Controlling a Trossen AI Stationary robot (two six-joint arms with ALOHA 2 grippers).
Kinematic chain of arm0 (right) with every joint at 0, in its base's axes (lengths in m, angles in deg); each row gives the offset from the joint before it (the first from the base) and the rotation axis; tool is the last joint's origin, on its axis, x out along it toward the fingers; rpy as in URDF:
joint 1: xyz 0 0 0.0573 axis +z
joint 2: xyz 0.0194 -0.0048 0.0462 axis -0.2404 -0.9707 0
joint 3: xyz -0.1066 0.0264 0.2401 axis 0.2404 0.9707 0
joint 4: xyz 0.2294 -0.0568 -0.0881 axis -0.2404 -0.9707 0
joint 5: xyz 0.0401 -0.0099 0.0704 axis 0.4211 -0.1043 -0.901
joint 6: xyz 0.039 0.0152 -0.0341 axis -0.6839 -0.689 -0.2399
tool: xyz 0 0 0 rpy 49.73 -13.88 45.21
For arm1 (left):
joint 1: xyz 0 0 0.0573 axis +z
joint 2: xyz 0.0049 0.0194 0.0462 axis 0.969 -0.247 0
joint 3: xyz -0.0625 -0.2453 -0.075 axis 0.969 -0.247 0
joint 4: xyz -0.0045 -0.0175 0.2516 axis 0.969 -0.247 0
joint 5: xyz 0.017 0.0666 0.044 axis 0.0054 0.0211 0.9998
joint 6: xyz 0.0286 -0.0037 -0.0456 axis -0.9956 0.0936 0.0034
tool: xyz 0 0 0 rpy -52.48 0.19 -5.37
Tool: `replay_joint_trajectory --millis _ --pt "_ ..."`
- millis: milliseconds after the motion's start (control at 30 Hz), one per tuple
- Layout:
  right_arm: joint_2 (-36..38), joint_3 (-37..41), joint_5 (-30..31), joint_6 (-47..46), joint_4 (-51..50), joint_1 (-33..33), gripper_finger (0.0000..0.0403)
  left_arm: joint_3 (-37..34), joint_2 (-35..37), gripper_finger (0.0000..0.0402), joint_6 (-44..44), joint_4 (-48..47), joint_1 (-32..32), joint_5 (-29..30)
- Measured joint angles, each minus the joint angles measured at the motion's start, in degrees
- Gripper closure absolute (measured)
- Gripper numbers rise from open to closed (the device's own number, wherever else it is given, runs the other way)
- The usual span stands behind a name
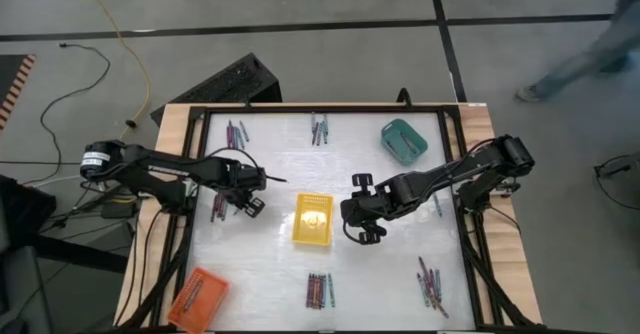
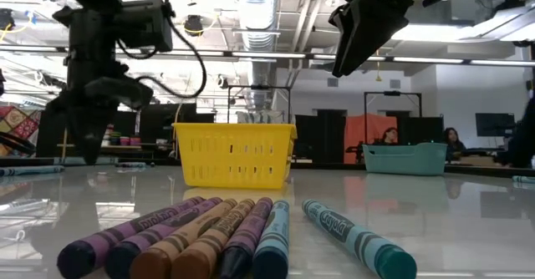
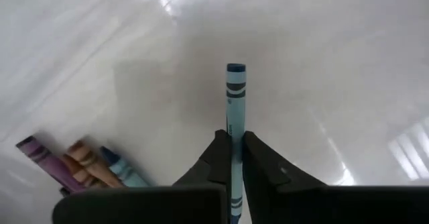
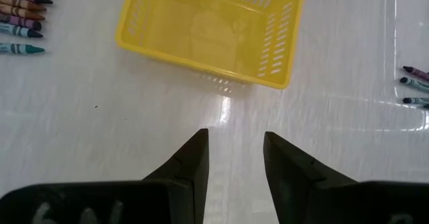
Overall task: Sort crayons
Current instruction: Put the dark blue crayon into the orange basket
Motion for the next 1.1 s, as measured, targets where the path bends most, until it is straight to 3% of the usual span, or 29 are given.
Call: replay_joint_trajectory --millis 233,433,667,967,1100 --pt "0.0 0.0 -0.02 0.0 -0.02 0.0 0.0267 8.19 0.03 0.0401 2.91 -8.34 -8.4 -0.28" --pt "0.0 0.0 -0.02 0.02 -0.02 0.0 0.0267 17.17 0.04 0.0401 12.12 -16.05 -19.71 2.28" --pt "0.0 0.0 -0.02 0.71 -0.02 0.0 0.0267 23.31 0.09 0.0401 28.56 -18.04 -34.28 6.6" --pt "0.0 0.01 -0.03 1.86 0.02 -0.14 0.0267 23.16 0.09 0.0401 56.04 -16.7 -53.08 10.53" --pt "0.0 0.0 -0.02 1.97 0.02 -0.13 0.0267 23.35 -1.92 0.0401 64.42 -14.59 -59.15 11.54"
